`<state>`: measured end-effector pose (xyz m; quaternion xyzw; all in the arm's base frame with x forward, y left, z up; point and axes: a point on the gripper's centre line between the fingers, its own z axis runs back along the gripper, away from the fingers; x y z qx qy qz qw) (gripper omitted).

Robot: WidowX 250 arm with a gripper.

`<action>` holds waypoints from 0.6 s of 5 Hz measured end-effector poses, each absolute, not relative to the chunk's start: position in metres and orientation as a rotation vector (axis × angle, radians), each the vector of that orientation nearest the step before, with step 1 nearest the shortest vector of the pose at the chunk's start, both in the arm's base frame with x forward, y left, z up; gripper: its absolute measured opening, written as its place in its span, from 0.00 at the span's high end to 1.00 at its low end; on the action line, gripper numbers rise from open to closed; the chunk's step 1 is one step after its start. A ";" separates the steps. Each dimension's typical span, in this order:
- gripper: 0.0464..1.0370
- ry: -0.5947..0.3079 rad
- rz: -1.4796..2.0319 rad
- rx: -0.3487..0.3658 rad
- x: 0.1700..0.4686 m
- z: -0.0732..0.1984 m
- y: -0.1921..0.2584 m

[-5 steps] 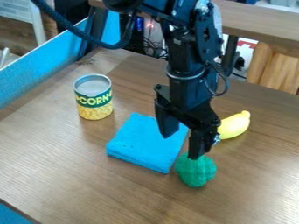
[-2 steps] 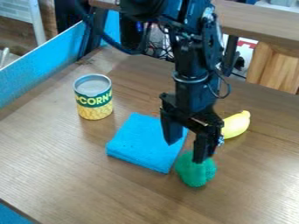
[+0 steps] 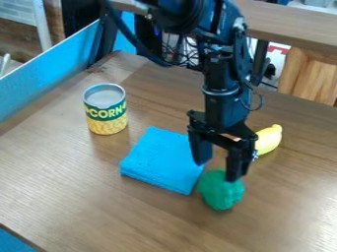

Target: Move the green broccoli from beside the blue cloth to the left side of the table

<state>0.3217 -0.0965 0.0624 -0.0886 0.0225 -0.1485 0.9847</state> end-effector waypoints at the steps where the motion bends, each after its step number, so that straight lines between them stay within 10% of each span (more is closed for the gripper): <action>1: 0.03 0.070 -0.287 -0.207 0.328 0.052 -0.103; 3: 0.03 0.091 -0.283 -0.259 0.328 0.041 -0.112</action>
